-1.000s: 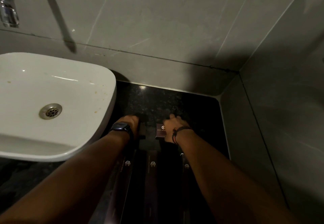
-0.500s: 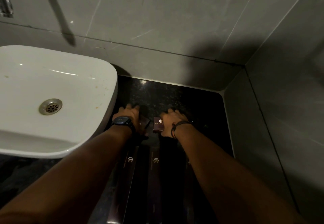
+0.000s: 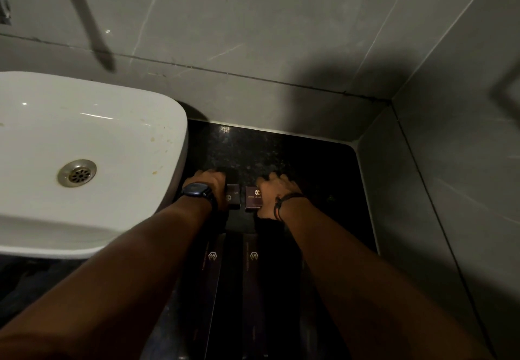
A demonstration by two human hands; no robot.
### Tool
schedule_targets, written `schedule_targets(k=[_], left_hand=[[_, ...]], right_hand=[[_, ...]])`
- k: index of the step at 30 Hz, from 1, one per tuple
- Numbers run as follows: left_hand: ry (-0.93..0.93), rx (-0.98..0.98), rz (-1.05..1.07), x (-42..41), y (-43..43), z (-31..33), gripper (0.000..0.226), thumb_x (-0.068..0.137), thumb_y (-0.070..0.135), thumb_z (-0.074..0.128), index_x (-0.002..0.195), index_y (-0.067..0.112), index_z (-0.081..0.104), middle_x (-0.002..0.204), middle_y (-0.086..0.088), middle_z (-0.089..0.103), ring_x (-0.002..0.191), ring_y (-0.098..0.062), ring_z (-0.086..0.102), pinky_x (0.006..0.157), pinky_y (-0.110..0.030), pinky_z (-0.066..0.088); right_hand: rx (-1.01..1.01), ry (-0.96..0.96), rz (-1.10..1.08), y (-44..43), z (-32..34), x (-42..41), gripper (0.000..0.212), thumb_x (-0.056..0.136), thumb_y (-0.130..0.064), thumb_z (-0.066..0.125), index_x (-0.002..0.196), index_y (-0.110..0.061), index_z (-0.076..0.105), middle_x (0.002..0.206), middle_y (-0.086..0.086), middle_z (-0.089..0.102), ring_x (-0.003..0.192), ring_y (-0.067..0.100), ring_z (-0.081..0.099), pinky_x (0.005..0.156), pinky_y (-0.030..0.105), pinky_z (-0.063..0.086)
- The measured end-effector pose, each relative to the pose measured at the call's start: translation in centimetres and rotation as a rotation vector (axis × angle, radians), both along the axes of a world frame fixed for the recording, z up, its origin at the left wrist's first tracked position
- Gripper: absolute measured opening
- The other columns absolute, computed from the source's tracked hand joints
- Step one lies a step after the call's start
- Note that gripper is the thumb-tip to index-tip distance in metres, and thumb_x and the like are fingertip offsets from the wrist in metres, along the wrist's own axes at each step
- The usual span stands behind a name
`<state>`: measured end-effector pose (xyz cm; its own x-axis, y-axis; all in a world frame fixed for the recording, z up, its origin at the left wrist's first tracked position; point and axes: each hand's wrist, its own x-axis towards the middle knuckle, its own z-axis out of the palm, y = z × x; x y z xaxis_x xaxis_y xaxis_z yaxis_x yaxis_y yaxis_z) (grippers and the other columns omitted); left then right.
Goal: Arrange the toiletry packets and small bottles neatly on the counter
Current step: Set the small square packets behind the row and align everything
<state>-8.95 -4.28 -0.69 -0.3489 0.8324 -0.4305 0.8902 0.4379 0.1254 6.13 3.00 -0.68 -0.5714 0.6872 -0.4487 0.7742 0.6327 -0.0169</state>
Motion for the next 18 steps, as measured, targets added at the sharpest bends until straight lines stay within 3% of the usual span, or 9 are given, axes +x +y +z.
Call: schedule_targets(k=[7,13,18], left_hand=[[-0.041,0.010,0.012,0.1,-0.9,0.7,0.095,0.062,0.040,0.083,0.141,0.021,0.033,0.142,-0.012,0.036,0.128,-0.037,0.037,0.103,-0.048,0.041],[-0.127,0.172,0.171,2.6,-5.5,0.7,0.083,0.063,0.047,0.077,0.133,0.020,0.043,0.132,-0.012,0.045,0.119,-0.036,0.047,0.101,-0.042,0.044],[-0.145,0.143,0.267,5.4,-10.4,0.8,0.076,0.070,0.055,0.063,0.135,0.021,0.042,0.136,-0.012,0.047,0.124,-0.035,0.046,0.100,-0.043,0.044]], right_hand=[[0.040,0.031,-0.042,-1.1,0.4,0.2,0.086,0.065,-0.043,0.078,0.136,-0.021,0.036,0.136,0.014,0.041,0.124,0.038,0.039,0.099,0.049,0.040],[0.131,0.296,-0.163,-4.2,2.1,1.2,0.064,0.077,-0.040,0.069,0.131,-0.018,0.043,0.134,0.015,0.044,0.120,0.036,0.045,0.094,0.046,0.045],[-0.083,0.357,-0.334,-9.4,2.6,2.9,0.050,0.081,-0.039,0.069,0.122,-0.016,0.054,0.118,0.011,0.059,0.105,0.030,0.060,0.083,0.036,0.051]])
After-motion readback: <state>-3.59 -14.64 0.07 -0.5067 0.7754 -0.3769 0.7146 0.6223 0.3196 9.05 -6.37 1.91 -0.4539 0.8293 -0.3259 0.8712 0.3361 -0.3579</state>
